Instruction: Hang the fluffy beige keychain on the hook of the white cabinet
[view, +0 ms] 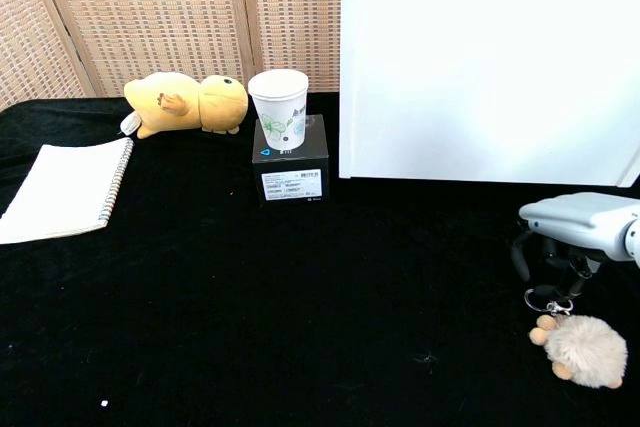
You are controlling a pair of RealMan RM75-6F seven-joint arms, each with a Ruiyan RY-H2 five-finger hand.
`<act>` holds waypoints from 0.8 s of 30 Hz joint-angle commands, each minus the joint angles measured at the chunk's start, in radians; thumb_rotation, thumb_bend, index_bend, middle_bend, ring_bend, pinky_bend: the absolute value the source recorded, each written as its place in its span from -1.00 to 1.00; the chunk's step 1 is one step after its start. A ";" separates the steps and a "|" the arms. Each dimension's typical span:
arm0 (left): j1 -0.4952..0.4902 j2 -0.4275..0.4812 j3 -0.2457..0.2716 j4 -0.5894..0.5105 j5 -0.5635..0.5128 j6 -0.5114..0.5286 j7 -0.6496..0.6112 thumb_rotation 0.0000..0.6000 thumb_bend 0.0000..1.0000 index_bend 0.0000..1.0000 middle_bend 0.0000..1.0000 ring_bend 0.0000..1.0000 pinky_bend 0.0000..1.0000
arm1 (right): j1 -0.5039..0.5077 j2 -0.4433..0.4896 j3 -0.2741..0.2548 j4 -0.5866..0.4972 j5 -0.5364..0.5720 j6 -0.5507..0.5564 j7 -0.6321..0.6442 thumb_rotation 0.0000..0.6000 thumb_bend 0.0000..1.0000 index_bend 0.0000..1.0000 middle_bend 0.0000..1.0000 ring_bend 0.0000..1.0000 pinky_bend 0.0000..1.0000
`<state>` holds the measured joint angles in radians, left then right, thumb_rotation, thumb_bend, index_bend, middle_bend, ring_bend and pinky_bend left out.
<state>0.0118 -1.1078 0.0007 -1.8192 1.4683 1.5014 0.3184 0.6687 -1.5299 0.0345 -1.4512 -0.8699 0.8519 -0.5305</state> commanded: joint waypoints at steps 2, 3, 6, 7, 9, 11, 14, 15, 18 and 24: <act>0.000 -0.002 -0.002 0.000 -0.004 0.003 0.001 1.00 -1.00 -1.00 -1.00 -1.00 -1.00 | 0.003 -0.012 -0.006 0.017 -0.001 0.004 -0.006 1.00 0.06 0.07 0.95 0.94 1.00; 0.000 -0.002 -0.002 0.000 -0.005 0.003 0.002 1.00 -1.00 -1.00 -1.00 -1.00 -1.00 | 0.004 -0.015 -0.007 0.021 -0.001 0.003 -0.007 1.00 0.06 0.07 0.95 0.94 1.00; -0.001 -0.003 -0.001 0.000 -0.007 0.002 0.005 1.00 -1.00 -1.00 -1.00 -1.00 -1.00 | 0.005 -0.019 -0.011 0.029 0.001 0.001 -0.009 1.00 0.06 0.06 0.95 0.94 1.00; -0.002 -0.004 -0.001 0.001 -0.007 0.002 0.006 1.00 -1.00 -1.00 -1.00 -1.00 -1.00 | 0.005 -0.021 -0.011 0.031 0.001 0.001 -0.008 1.00 0.07 0.05 0.95 0.94 1.00; -0.003 -0.005 0.000 0.001 -0.008 0.001 0.008 1.00 -1.00 -1.00 -1.00 -1.00 -1.00 | 0.005 -0.024 -0.012 0.036 0.001 0.003 -0.008 1.00 0.07 0.05 0.95 0.94 1.00; -0.003 -0.006 -0.001 0.001 -0.011 0.001 0.010 1.00 -1.00 -1.00 -1.00 -1.00 -1.00 | 0.006 -0.029 -0.013 0.043 0.001 0.003 -0.009 1.00 0.07 0.05 0.95 0.94 1.00; -0.004 -0.007 -0.001 0.003 -0.014 0.001 0.011 1.00 -1.00 -1.00 -1.00 -1.00 -1.00 | 0.005 -0.036 -0.019 0.057 -0.002 0.003 -0.012 1.00 0.07 0.06 0.95 0.94 1.00; -0.005 -0.007 -0.002 0.004 -0.015 0.001 0.011 1.00 -1.00 -1.00 -1.00 -1.00 -1.00 | 0.005 -0.038 -0.021 0.061 -0.004 0.003 -0.012 1.00 0.07 0.06 0.95 0.94 1.00; -0.006 -0.008 -0.002 0.005 -0.018 0.000 0.011 1.00 -1.00 -1.00 -1.00 -1.00 -1.00 | 0.003 -0.042 -0.024 0.068 -0.011 0.002 -0.007 1.00 0.07 0.07 0.95 0.94 1.00; -0.008 -0.009 -0.002 0.006 -0.021 -0.001 0.013 1.00 -1.00 -1.00 -1.00 -1.00 -1.00 | 0.000 -0.049 -0.025 0.080 -0.029 0.002 0.005 1.00 0.07 0.09 0.95 0.94 1.00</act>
<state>0.0041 -1.1172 -0.0010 -1.8136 1.4473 1.5000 0.3317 0.6689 -1.5785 0.0092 -1.3717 -0.8979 0.8537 -0.5265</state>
